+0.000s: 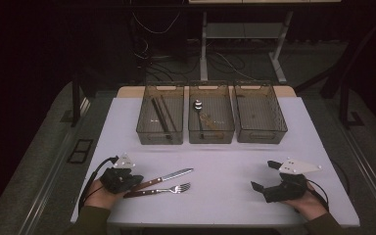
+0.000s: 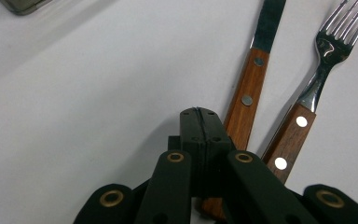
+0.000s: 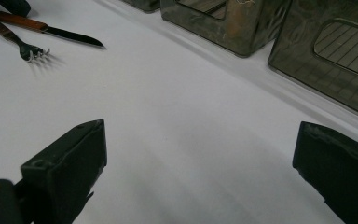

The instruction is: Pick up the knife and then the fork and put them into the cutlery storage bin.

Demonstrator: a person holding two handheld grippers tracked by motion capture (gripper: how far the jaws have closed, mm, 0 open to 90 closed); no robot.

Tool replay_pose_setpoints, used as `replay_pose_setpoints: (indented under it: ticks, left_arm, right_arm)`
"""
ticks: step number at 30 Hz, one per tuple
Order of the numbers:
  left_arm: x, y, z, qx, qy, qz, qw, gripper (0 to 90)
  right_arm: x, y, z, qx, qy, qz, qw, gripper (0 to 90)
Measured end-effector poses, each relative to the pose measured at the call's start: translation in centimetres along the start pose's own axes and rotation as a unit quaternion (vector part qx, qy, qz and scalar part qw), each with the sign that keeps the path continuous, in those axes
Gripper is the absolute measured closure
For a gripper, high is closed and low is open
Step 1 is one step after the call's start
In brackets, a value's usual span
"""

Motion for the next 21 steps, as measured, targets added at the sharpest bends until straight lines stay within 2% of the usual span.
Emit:
replay_pose_setpoints:
  ticks: [2, 4, 8, 10, 14, 17, 21]
  left_arm:
    - [-0.1, -0.1, 0.1, -0.002, -0.001, -0.011, 0.9999, 89.3]
    - [-0.5, -0.3, 0.1, -0.006, 0.004, -0.029, 0.9996, 82.7]
    - [-0.8, -0.9, -0.7, 0.003, 0.029, -0.069, 0.9972, 69.1]
    - [-0.5, -1.3, -1.1, 0.009, 0.040, -0.076, 0.9963, 65.0]
    - [0.7, -1.9, -1.9, 0.032, 0.058, -0.064, 0.9957, 60.5]
    - [1.5, -2.1, -2.2, 0.049, 0.058, -0.054, 0.9957, 61.0]
    - [2.2, -2.0, -2.1, 0.058, 0.061, -0.041, 0.9956, 62.8]
  right_arm:
    - [0.0, 0.0, 0.0, 0.000, 0.000, 0.000, 1.0000, 3.1]
    - [0.0, 0.0, 0.0, -0.001, 0.000, 0.000, 1.0000, 3.1]
    - [0.0, 0.0, 0.0, -0.002, -0.001, 0.000, 1.0000, 3.1]
    - [0.1, 0.0, 0.0, -0.003, -0.001, 0.001, 1.0000, 3.1]
    - [0.1, 0.0, 0.0, -0.002, -0.001, 0.001, 1.0000, 3.1]
    - [0.2, 0.0, 0.0, -0.003, -0.001, 0.002, 1.0000, 3.1]
    - [0.2, 0.0, 0.0, -0.003, -0.003, 0.002, 1.0000, 3.1]
Point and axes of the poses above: each handheld gripper's, and its own axes: x roughly forward along the jaws, y roughly out of its underside, z roughly to its left, the point moved 1 cm from there along x, roughly forward along the jaws, and after that the axes turned 6 degrees about -x, right-handed, at the moved point
